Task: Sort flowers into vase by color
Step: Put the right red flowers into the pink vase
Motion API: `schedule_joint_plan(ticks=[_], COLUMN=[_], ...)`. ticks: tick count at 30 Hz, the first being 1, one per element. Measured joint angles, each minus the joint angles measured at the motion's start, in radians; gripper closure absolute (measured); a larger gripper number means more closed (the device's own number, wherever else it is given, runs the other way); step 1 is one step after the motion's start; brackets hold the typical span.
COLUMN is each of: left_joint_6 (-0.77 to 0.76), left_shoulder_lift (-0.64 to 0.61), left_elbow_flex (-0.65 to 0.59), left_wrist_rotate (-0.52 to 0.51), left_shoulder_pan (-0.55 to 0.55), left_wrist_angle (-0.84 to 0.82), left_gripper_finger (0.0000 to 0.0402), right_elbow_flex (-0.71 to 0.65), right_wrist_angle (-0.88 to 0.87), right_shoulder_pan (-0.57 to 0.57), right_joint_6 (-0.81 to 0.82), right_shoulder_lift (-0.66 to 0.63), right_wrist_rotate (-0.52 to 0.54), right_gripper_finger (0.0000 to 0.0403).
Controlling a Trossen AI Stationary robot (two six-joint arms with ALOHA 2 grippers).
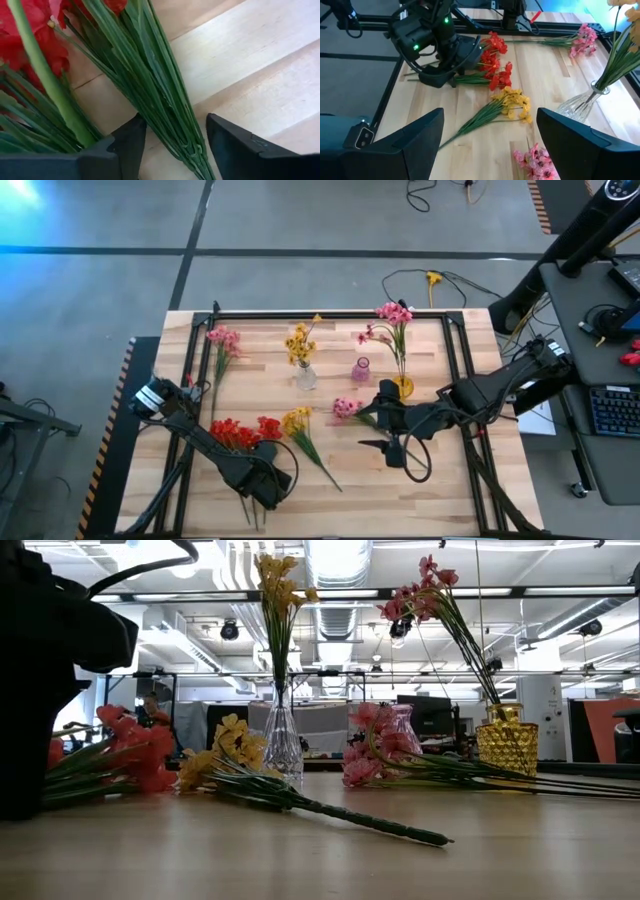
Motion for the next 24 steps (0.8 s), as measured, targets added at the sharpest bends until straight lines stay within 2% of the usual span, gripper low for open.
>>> schedule_joint_plan(ticks=[9,11,24], left_joint_6=[-0.016,-0.016,-0.034], left_shoulder_lift=[0.001,0.001,-0.076], left_elbow_flex=[-0.001,-0.001,-0.006], left_wrist_rotate=[-0.006,-0.008,-0.021], left_shoulder_pan=[0.000,-0.001,-0.012], left_wrist_angle=[-0.006,-0.005,-0.090], left_gripper_finger=[0.0367,0.0389,0.0398], right_elbow_flex=[0.005,0.005,0.004], right_wrist_angle=[0.000,-0.001,-0.020], right_shoulder_pan=[0.000,0.000,0.000], right_joint_6=[-0.001,-0.001,0.000], right_shoulder_lift=[0.000,0.000,0.000], right_wrist_rotate=[0.000,0.000,0.001], right_gripper_finger=[0.0090,0.0092,0.0094])
